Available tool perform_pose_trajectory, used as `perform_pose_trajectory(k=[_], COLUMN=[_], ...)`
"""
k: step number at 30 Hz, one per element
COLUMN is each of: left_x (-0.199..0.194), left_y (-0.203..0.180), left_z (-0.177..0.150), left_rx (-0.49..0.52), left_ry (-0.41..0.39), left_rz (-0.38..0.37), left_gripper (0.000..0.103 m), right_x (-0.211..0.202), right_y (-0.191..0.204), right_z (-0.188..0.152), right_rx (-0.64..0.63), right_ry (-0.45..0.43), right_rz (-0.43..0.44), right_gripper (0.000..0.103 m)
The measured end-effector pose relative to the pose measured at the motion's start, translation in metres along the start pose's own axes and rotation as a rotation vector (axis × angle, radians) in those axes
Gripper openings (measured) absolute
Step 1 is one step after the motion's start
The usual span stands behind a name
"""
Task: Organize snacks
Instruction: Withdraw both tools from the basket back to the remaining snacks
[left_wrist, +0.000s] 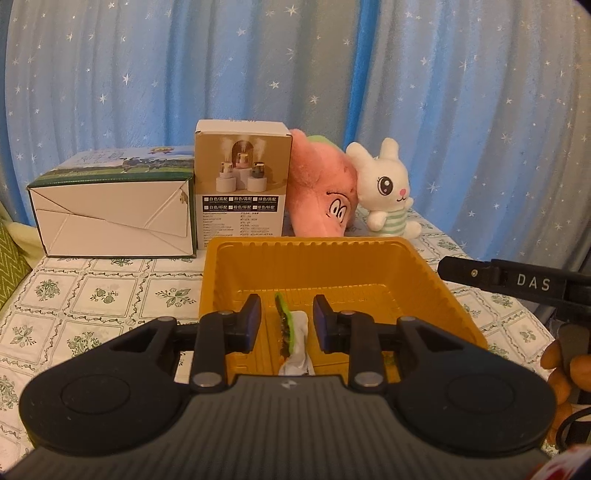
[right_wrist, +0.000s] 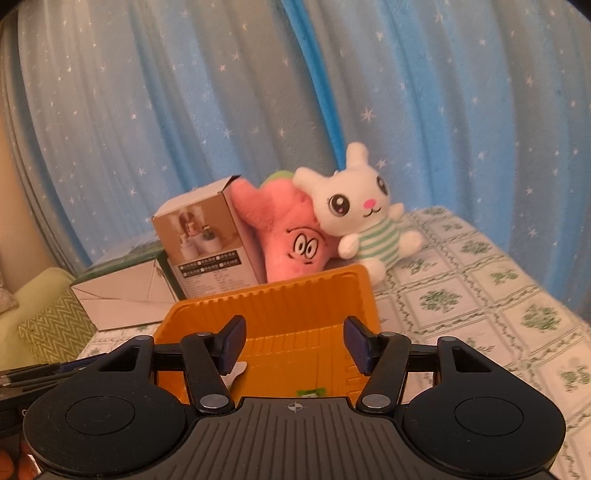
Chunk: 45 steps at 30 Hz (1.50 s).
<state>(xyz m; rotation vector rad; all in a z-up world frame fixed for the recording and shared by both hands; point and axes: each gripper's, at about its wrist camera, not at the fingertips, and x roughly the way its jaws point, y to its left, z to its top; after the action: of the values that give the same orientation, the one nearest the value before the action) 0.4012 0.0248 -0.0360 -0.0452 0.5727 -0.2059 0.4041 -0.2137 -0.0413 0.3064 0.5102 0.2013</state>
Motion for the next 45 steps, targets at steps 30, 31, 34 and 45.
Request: perform_pose_trajectory(k=[30, 31, 34, 45], left_x=[-0.173, -0.177, -0.185, -0.187], left_y=[-0.032, -0.032, -0.033, -0.034], left_z=[-0.128, -0.134, -0.150, -0.175], left_rx=[0.042, 0.046, 0.058, 0.127], left_ry=[0.088, 0.093, 0.116, 0.158], left_rz=[0.025, 0.026, 0.013, 0.015], left_gripper=[0.027, 0.027, 0.027, 0.028], right_x=[-0.192, -0.195, -0.200, -0.196], right_y=[0.018, 0.018, 0.019, 0.035], right_z=[-0.116, -0.121, -0.137, -0.176], right_rx=[-0.085, -0.091, -0.108, -0.249], right_ry=[0.081, 0.091, 0.130, 0.222], right_rz=[-0.041, -0.041, -0.029, 0.008], right_gripper=[0.059, 0.059, 0.059, 0.059])
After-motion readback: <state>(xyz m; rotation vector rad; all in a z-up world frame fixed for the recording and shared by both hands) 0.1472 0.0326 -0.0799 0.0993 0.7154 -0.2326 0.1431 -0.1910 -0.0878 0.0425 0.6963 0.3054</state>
